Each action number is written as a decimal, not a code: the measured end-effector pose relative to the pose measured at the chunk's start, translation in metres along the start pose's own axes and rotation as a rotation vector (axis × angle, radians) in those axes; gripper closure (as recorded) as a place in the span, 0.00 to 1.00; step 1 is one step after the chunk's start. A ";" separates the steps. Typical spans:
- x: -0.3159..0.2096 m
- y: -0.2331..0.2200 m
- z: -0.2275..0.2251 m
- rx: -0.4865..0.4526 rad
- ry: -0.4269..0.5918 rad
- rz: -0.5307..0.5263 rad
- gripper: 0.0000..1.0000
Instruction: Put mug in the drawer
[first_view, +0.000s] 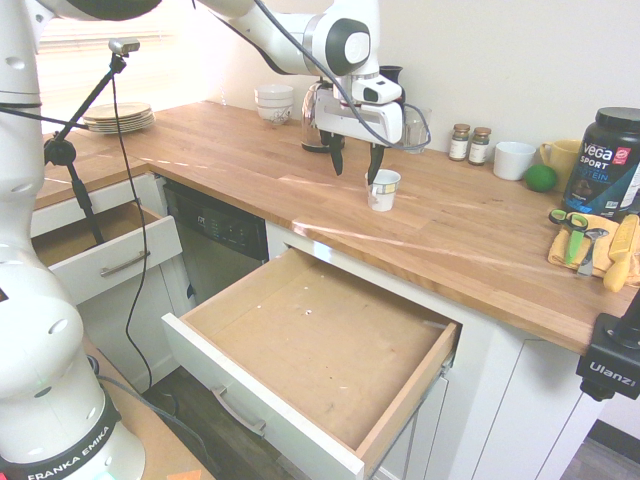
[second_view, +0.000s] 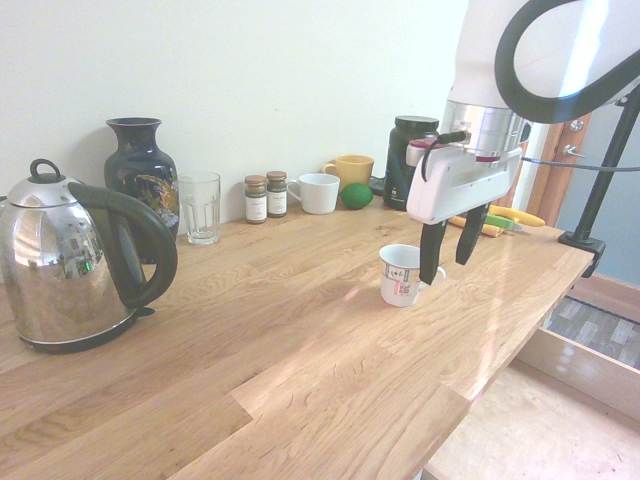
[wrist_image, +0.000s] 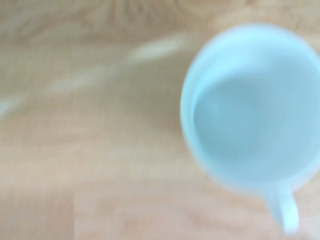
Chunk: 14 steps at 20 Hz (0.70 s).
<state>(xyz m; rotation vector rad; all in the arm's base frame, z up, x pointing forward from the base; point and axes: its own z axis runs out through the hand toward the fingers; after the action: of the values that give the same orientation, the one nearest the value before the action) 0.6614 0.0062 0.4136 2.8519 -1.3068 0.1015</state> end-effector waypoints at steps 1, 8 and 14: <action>0.006 -0.006 0.003 -0.004 -0.001 0.001 0.00; 0.031 -0.038 0.005 -0.011 0.000 0.005 0.00; 0.038 -0.053 0.020 -0.022 -0.010 0.000 0.00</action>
<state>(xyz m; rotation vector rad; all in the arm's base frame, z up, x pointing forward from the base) 0.7271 0.0112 0.3967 2.8375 -1.3019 0.0726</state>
